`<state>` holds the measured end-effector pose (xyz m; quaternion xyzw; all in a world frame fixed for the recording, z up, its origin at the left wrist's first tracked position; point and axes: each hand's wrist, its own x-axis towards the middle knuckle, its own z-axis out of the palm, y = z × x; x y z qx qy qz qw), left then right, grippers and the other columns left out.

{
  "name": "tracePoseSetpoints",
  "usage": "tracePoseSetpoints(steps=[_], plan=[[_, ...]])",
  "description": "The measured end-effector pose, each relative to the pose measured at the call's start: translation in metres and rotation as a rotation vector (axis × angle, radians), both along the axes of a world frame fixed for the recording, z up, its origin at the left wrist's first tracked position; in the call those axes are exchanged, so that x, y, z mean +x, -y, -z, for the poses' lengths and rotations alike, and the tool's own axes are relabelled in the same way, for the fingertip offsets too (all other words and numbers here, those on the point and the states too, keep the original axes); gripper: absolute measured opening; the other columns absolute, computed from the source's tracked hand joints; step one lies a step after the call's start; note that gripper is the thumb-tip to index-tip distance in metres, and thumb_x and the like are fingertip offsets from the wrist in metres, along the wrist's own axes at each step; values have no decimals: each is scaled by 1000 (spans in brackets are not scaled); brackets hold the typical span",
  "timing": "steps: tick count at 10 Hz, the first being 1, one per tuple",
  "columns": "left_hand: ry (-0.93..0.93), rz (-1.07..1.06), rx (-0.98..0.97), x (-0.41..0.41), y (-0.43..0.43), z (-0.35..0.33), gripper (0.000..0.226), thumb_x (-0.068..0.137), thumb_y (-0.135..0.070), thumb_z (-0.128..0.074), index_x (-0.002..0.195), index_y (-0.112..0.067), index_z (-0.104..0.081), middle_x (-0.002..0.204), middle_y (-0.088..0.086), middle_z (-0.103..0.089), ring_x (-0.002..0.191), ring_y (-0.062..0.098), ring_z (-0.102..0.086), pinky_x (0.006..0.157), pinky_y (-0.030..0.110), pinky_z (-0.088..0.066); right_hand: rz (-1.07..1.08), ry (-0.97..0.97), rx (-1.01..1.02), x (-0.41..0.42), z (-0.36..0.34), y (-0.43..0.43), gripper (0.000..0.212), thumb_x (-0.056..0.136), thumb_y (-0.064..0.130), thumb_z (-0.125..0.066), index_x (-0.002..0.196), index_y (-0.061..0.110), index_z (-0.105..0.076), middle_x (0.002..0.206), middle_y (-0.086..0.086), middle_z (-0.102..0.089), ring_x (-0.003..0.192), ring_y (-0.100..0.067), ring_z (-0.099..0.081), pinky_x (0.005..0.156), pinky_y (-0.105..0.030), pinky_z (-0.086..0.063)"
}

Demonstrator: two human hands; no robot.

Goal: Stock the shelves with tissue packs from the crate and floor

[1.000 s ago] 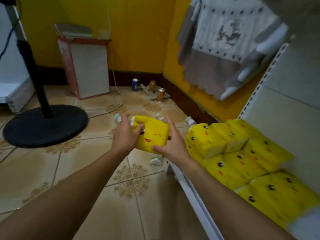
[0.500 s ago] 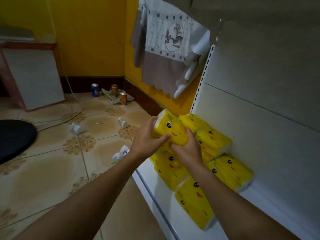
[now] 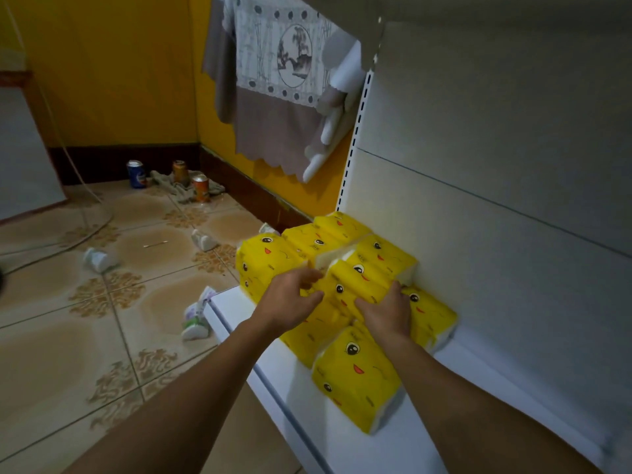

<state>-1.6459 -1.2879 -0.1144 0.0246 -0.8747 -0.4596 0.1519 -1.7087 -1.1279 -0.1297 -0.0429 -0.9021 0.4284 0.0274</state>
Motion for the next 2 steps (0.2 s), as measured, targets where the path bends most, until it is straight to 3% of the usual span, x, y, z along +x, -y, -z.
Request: tracePoseSetpoints(steps=[1,2], plan=[[0,11,28,1,5,3,35,86,-14,-62,121,-13,-58,113,2,-62,95,12,-59,73,19,-49,-29,-39,-119,1,4,5,90,78,29,-74,148,16,-19,147,-16,-29,136,-31,-29,109,-37,-28],[8,27,20,9,10,3,35,86,-13,-61,121,-14,-57,111,-2,-58,92,9,-57,57,10,-49,7,-178,27,6,-6,15,85,79,44,-69,147,25,-23,153,-12,-18,140,-30,-17,111,-40,-23]])
